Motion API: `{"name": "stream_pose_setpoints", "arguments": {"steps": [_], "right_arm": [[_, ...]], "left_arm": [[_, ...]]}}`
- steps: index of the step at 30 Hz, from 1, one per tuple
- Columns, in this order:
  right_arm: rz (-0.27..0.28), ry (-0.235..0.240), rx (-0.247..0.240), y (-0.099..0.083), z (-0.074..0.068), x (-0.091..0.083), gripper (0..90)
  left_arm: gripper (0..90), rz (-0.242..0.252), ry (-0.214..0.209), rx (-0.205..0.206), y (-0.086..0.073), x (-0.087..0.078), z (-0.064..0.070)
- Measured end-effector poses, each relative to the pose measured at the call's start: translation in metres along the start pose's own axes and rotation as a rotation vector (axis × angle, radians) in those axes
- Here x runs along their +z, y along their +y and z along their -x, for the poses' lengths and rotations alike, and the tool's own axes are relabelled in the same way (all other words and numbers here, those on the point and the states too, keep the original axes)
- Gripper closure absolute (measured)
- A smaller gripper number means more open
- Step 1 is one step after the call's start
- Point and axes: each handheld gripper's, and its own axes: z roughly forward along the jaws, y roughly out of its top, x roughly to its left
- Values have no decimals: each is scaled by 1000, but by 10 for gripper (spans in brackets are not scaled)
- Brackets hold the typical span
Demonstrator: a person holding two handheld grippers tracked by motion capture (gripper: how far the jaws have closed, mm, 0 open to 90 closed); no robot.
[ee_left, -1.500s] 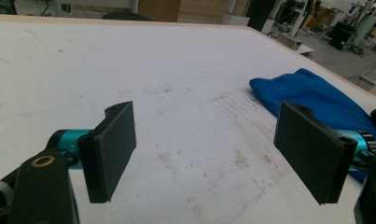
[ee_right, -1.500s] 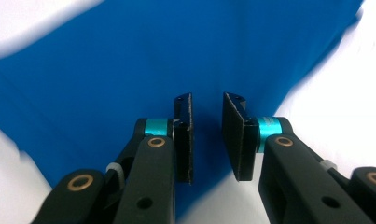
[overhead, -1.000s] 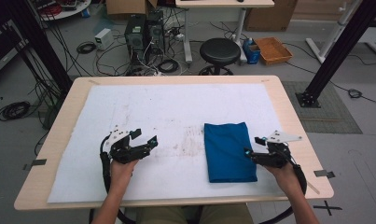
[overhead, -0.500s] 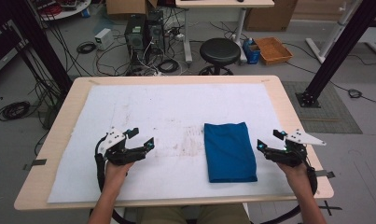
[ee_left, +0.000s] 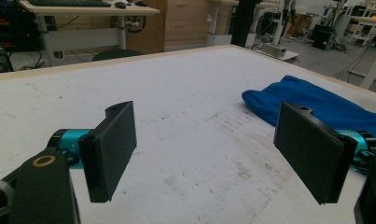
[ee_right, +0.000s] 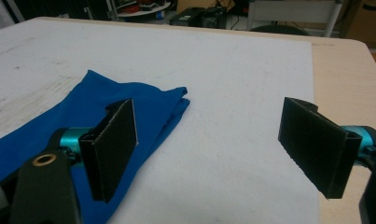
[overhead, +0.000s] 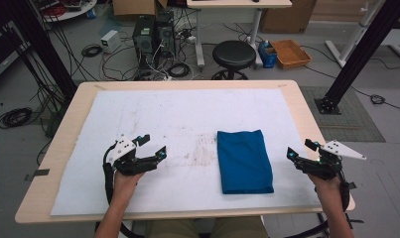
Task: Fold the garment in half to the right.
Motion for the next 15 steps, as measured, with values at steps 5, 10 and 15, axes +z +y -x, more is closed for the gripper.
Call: {"name": "stream_pose_setpoints", "arguments": {"steps": [5, 10, 15], "right_arm": [[-4, -11, -6, 0, -3, -2, 190], [-11, -12, -8, -1, -1, 1, 190], [-22, -14, -21, -2, -1, 4, 190]], "left_arm": [[211, 2, 2, -6, 0, -1, -1], [212, 8, 23, -15, -1, -2, -3], [211, 1, 28, -20, -2, -1, -3]]}}
